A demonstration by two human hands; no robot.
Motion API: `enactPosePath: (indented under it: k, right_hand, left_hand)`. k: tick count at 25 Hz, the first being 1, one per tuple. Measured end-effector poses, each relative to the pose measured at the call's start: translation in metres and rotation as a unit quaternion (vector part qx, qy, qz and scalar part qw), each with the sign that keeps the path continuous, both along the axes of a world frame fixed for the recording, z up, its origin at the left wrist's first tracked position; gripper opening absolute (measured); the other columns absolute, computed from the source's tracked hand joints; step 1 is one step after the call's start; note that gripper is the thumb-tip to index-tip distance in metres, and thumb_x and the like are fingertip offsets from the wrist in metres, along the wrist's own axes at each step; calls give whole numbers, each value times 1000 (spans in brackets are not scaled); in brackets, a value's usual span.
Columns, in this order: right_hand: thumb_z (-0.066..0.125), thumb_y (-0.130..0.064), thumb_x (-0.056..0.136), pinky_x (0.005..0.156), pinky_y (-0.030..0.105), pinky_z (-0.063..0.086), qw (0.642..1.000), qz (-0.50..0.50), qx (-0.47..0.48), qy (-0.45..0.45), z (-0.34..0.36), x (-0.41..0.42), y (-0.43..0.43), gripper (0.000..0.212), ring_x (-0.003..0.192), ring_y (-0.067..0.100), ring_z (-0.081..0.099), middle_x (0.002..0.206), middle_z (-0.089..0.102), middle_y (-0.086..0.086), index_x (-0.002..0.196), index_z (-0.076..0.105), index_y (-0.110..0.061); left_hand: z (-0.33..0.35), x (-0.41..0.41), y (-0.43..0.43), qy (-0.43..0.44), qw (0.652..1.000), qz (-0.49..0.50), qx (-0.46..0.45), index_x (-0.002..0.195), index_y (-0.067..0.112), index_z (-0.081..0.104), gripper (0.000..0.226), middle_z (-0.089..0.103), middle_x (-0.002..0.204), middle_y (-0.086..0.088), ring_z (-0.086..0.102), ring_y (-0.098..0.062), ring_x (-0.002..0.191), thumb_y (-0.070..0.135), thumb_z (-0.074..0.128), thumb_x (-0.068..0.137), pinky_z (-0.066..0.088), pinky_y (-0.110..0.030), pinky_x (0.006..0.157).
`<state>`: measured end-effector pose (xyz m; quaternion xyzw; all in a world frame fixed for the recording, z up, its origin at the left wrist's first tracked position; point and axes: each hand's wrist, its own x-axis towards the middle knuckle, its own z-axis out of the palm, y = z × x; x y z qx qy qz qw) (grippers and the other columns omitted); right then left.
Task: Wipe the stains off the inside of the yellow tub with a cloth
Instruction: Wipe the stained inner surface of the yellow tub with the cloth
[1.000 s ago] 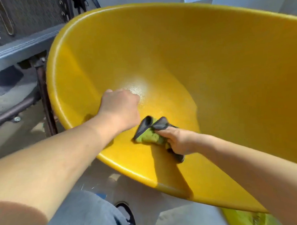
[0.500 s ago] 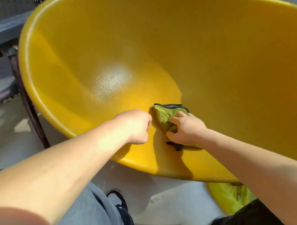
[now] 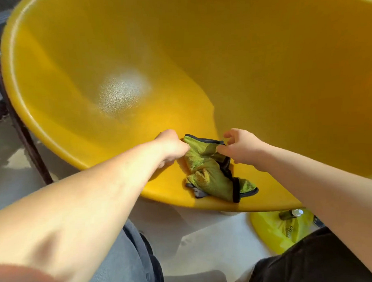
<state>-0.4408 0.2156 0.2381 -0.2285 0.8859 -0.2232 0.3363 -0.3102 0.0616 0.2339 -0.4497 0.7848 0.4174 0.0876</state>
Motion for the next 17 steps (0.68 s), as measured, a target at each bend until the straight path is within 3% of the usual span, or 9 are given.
enactPosePath:
  k: [3,5,8,10,12,14,17]
  right_hand:
    - [81,-36,85,68,35,56,998,-15,25,-50,-12,-4,-18,77,82,27,65,121,64,10,149,45,-11]
    - [87,-34,79,59,33,50,995,-4,53,-88,-15,-6,-26,69,70,29,60,106,66,14,131,58,0]
    - [87,-34,80,55,33,47,994,-8,46,-96,7,-21,-29,49,73,26,56,97,65,10,112,65,-5]
    - [85,-33,84,54,32,55,995,-47,-72,-58,33,-33,-25,39,78,22,62,93,67,6,107,66,-9]
    - [85,-27,84,61,39,65,968,-80,-238,-17,62,-35,-20,34,82,23,71,89,69,5,102,64,-7]
    - [84,-22,86,66,43,66,928,-75,-364,35,88,-28,-12,27,84,24,75,90,73,7,98,65,-10]
    - [85,-20,86,66,38,65,891,-23,-432,135,114,-16,0,23,80,24,74,91,75,10,98,65,-16]
  left_hand:
    - [-3,-22,11,22,991,78,109,97,7,59,29,65,98,-6,62,-21,80,23,81,86,53,-32,72]
    - [-2,-34,17,10,976,107,188,88,8,64,21,72,93,-9,69,-23,79,17,83,83,59,-37,78]
    - [18,-47,12,72,956,112,262,87,15,69,10,72,89,-8,67,-24,79,10,77,83,57,-41,79]
    - [40,-52,4,181,957,97,204,89,20,67,17,70,85,-4,64,-21,75,8,75,81,53,-35,72]
    - [66,-49,-2,301,950,46,70,97,24,66,22,69,84,2,61,-15,72,12,77,81,49,-28,66]
    - [89,-42,-6,389,921,-1,-17,115,29,64,37,72,97,4,66,-9,82,18,78,83,53,-27,75]
    - [116,-28,-8,436,899,-23,-22,135,26,58,57,73,118,4,69,-9,107,23,79,82,57,-30,91]
